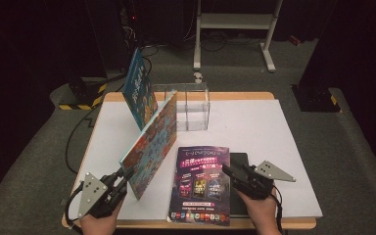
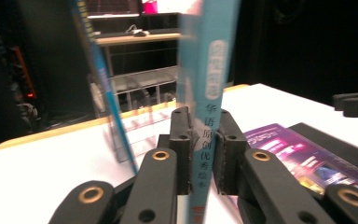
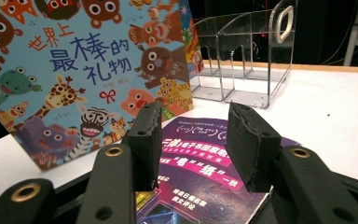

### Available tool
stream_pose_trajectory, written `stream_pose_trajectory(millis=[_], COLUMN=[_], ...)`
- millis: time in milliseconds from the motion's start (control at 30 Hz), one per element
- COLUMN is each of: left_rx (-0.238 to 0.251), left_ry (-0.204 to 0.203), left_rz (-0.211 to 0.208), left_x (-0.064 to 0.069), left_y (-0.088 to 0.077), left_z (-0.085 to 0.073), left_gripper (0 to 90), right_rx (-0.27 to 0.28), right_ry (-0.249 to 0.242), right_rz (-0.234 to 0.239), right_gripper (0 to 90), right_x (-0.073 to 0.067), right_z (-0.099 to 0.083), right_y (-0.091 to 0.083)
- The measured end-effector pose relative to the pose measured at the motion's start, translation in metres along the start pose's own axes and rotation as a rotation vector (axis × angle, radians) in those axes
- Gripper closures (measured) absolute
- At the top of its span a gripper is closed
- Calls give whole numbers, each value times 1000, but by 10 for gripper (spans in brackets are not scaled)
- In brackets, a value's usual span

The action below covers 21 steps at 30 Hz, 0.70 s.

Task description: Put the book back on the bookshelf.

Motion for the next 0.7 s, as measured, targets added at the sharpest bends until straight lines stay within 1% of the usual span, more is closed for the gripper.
stream_pose_trajectory(millis=[33,67,133,200,300,467,567,600,700], left_rx=[-3,3,5,9,10,-17,-24,-24,-33], left_ry=[9,9,17,17,13,-10,29,34,26], left_rz=[-3,-24,-30,-59,-86,-85,-73,-73,-81], left_x=[-3,-5,-6,-5,-3,-6,-7,-7,-9], left_y=[-1,-2,-2,-1,0,4,8,11,16], left_z=[-1,-2,-2,-2,-2,0,3,4,5], left_gripper=[801,797,789,784,773,757,756,756,749], right_rx=[0,1,0,-1,-2,-7,-9,-9,-9], right_ry=[0,1,2,1,2,9,11,11,13], right_rz=[0,-2,-6,-9,-10,-16,-16,-16,-18], right_gripper=[552,552,551,550,548,543,542,542,540], right_x=[0,1,2,3,4,5,5,5,6], right_z=[0,0,-1,-1,-2,-3,-4,-4,-4], right_y=[0,-1,-1,-1,-2,-3,-4,-4,-4])
Point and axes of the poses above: each handheld gripper's, and its own axes: y roughly forward along the jaws, z roughly out of its top, x roughly to its right, the point moved 9 cm from there along y, roughly forward along the jaws, and after that the axes turned 13 degrees about x, right-handed, at the moved point
